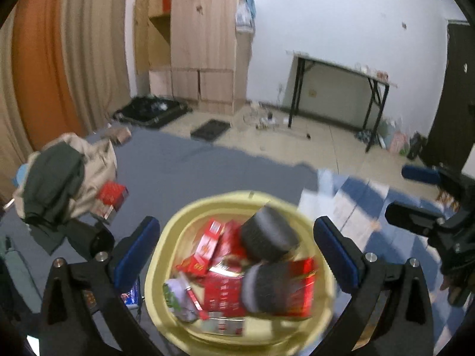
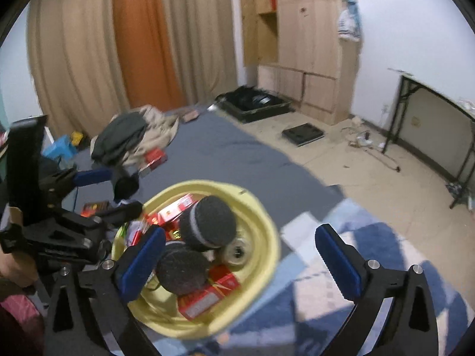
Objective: Organize rigid objects
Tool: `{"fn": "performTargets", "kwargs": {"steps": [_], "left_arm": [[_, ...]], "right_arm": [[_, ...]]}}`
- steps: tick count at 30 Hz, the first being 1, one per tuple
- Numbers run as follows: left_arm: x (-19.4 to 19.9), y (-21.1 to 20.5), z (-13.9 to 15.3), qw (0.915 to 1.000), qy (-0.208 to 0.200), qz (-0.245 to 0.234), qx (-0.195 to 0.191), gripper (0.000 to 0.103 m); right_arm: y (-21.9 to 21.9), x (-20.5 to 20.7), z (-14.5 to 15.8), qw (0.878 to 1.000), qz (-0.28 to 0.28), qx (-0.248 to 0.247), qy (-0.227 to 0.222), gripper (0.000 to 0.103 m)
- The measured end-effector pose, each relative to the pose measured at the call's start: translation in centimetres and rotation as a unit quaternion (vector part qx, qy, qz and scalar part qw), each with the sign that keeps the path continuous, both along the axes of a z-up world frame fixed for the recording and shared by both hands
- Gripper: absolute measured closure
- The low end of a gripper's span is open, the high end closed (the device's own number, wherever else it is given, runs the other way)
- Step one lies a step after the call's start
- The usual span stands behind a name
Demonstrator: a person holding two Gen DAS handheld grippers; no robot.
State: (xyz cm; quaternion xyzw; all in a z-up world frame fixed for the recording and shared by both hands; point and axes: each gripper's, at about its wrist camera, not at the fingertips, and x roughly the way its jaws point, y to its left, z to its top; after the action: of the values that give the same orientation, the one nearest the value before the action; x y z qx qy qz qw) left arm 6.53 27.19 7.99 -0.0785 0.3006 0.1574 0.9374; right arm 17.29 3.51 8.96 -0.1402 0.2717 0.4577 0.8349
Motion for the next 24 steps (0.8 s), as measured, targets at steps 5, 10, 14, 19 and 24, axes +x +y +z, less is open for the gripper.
{"fn": "performTargets", "kwargs": {"steps": [5, 10, 14, 19, 24], "left_arm": [[-2.5, -4.4, 1.4, 0.9932, -0.021, 0.085, -0.078, 0.000], [-5.2, -10.7, -5.0, 0.9867, 0.027, 0.141, -0.076, 0.000], [-5.2, -14.0, -9.3, 0.9861, 0.044, 0.156, -0.038, 0.000], [-4.7, -14.3, -12.8, 0.9824, 0.051, 0.178, -0.026, 0.000], [-3.8, -13.5, -16.3, 0.9778, 0.075, 0.189, -0.050, 0.000]], "right_arm": [[-5.5, -0.9, 2.6, 0.998, -0.033, 0.015, -0.047, 0.000], [-8.8, -1.9, -4.5, 0.995, -0.018, -0.090, -0.050, 0.000], [-10.7, -3.6, -9.8, 0.997, -0.017, -0.068, -0.019, 0.000], [-9.8, -3.6, -14.2, 0.998, -0.001, -0.062, 0.011, 0.000], [-8.1, -0.8, -16.0, 0.997, 0.012, -0.076, 0.021, 0.000]]}}
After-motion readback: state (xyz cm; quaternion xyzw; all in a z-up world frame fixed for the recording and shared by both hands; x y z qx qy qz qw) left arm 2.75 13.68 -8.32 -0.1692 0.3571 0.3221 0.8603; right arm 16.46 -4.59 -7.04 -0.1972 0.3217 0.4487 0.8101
